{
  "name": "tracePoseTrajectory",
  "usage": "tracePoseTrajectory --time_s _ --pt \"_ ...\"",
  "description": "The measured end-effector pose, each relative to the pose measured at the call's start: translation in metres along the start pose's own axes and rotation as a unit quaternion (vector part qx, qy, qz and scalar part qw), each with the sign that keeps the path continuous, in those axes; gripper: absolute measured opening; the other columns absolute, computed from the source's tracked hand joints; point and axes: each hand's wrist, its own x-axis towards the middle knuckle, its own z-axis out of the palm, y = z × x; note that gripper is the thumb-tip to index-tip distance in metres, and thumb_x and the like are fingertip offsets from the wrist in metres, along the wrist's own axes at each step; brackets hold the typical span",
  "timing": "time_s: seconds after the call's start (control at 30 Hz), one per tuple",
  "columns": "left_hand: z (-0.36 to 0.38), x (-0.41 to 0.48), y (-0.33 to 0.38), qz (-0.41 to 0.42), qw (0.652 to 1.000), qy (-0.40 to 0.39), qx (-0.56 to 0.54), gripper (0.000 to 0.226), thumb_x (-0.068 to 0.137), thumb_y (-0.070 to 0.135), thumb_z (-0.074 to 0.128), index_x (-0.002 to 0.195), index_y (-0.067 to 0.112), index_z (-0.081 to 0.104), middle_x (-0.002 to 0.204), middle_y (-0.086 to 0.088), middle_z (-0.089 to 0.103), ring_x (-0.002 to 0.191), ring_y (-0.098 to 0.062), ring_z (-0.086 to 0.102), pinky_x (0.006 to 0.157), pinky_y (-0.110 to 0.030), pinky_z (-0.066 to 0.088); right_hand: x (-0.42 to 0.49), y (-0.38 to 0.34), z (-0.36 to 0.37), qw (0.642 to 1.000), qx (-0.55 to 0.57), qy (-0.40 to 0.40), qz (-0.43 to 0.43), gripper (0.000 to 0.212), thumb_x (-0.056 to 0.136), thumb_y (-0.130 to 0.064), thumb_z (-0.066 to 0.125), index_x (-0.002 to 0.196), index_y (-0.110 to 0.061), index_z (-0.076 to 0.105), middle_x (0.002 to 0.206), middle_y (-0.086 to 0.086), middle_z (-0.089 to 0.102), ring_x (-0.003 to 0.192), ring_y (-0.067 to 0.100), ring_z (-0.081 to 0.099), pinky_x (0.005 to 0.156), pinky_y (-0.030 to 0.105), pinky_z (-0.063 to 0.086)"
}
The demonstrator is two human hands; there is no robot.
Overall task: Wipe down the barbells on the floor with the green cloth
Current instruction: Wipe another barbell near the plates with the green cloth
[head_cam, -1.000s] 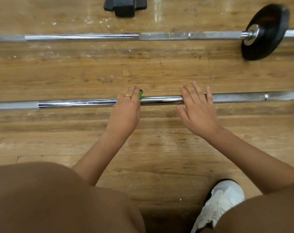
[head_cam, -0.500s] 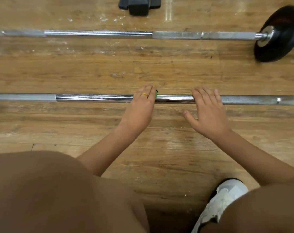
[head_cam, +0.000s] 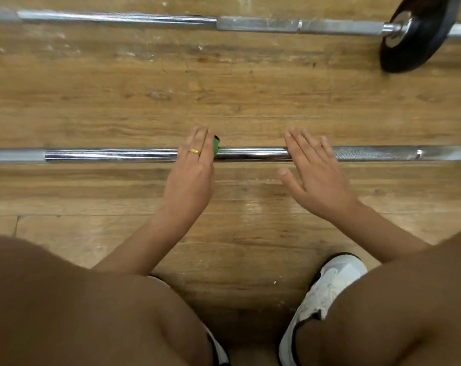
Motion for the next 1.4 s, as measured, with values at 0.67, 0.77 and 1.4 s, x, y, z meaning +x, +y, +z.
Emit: tracePoseTrajectory --time_s 0.67,0.77,1.4 --pt "-0.001 -0.021 0.048 0.198 0.973 -0.073 0.093 0.054 0.1 -0.006 0.016 0.153 -0.009 0.026 0.16 -0.028 0.027 0.15 -0.041 0.026 0.118 -0.051 0.033 -0.036 -0.01 0.014 0.995 0.001 0.078 0.068 0.057 0.108 -0.037 0.029 0.158 -0.009 0.025 0.167 0.005 0.017 0.155 0.024 0.002 0.125 0.041 -0.007" --pt "-0.002 -0.013 0.053 0.227 0.964 -0.085 0.107 0.055 0.101 0.001 0.012 0.154 -0.008 0.024 0.161 -0.028 0.025 0.151 -0.039 0.025 0.119 -0.049 0.033 -0.039 -0.012 0.016 0.994 0.001 0.088 0.07 0.056 0.107 -0.034 0.032 0.157 -0.009 0.025 0.167 0.005 0.018 0.155 0.024 0.003 0.125 0.043 -0.005" --pt "-0.013 -0.016 0.032 0.252 0.957 -0.1 0.107 0.061 0.092 -0.004 0.019 0.151 -0.01 0.033 0.157 -0.029 0.034 0.146 -0.039 0.036 0.114 -0.049 0.04 -0.042 -0.012 0.023 0.991 -0.005 0.116 0.073 0.055 0.107 -0.034 0.03 0.156 -0.008 0.029 0.165 0.006 0.023 0.155 0.024 0.008 0.125 0.042 -0.004"
